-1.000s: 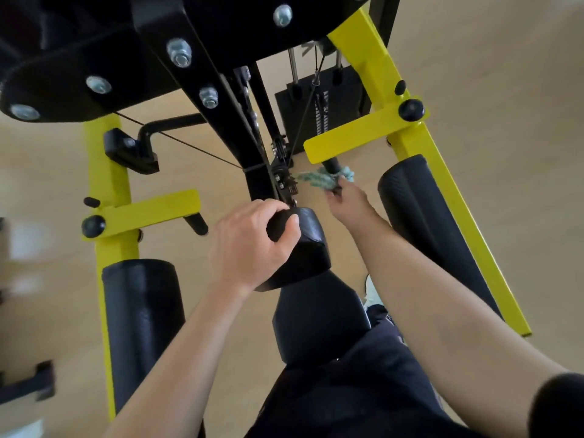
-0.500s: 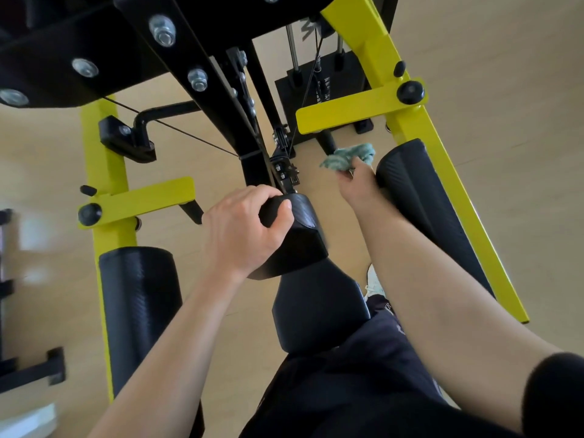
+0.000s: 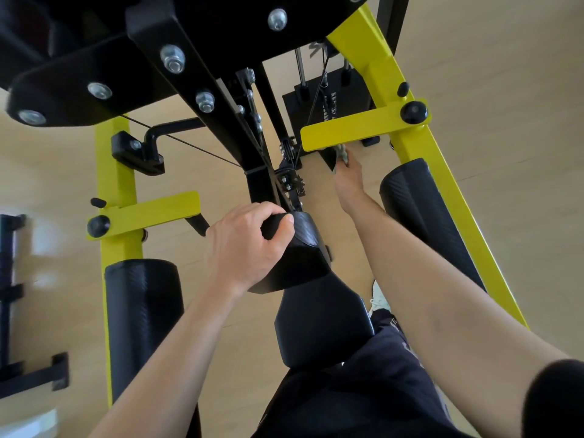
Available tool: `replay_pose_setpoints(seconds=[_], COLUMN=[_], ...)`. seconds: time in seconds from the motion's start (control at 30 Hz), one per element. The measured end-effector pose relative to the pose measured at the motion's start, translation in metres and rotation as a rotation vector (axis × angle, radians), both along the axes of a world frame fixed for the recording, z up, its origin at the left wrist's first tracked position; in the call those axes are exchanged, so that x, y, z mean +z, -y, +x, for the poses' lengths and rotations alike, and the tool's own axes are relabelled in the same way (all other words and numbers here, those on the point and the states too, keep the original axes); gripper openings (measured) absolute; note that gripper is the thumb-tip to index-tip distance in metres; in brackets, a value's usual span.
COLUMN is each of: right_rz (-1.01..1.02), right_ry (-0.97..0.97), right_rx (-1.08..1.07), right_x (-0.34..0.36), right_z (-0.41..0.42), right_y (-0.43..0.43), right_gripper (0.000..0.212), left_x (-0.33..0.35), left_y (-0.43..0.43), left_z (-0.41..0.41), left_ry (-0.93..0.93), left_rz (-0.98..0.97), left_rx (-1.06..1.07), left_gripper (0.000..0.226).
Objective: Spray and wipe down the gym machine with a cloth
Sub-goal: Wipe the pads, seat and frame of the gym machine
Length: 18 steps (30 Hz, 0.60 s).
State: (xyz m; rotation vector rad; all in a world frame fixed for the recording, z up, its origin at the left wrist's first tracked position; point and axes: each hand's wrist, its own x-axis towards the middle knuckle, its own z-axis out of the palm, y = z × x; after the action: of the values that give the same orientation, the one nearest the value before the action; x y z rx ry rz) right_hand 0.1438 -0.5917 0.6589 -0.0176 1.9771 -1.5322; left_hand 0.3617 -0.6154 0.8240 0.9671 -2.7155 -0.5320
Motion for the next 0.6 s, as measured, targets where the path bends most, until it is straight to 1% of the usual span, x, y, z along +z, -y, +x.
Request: replay_pose_setpoints(seconds=[0.1, 0.17, 0.23, 0.27, 0.33, 0.37, 0.4, 0.43, 0.5, 0.53, 0.6], right_rz=[0.055, 0.0, -0.085, -0.118, -0.162, -0.163, -0.156, -0.137, -0.089, -0.052, 0.004], right_ry=[0.012, 0.013, -0.022, -0.037, -0.037, -0.023, -0.012, 0.012, 0.062, 0.079, 0.131], right_rx=[0.0, -0.037, -0.092, -0.123, -0.178, -0.2, -0.202, -0.198, -0.198, -0.213, -0.244], right_x=[-0.005, 0.009, 0.015, 0.015, 0.009, 0.007, 0.003, 0.001, -0.003, -0.005, -0.006], right_z=[-0.008, -0.004, 0.003, 0.009, 0.017, 0.018, 0.016, 0.014, 0.006, 0.001, -0.004], right_y=[0.001, 0.004, 0.004, 0.002, -0.001, -0.003, -0.003, -0.003, -0.001, 0.0, 0.001], right_gripper=[0.031, 0.029, 0.023, 0.02, 0.019, 0.02, 0.018, 0.015, 0.019, 0.023, 0.027], left_x=[0.003, 0.008, 0.013, 0.015, 0.014, 0.011, 0.004, -0.004, -0.019, -0.025, -0.034], left_y=[0.0, 0.003, 0.012, 0.019, 0.035, 0.043, 0.052, 0.06, 0.072, 0.078, 0.09], left_z=[0.001, -0.004, -0.015, -0.024, -0.048, -0.063, -0.079, -0.096, -0.127, -0.14, -0.156], left_ry=[0.043, 0.072, 0.084, 0.076, 0.045, 0.032, 0.038, 0.072, 0.187, 0.219, 0.228], left_rz=[0.018, 0.112, 0.24, 0.264, 0.249, 0.236, 0.217, 0.188, 0.125, 0.095, 0.028], left_rx=[0.02, 0.049, 0.067, 0.046, -0.029, -0.072, -0.122, -0.18, -0.278, -0.308, -0.338], left_gripper=[0.032, 0.027, 0.018, 0.014, 0.01, 0.014, 0.023, 0.035, 0.052, 0.053, 0.046])
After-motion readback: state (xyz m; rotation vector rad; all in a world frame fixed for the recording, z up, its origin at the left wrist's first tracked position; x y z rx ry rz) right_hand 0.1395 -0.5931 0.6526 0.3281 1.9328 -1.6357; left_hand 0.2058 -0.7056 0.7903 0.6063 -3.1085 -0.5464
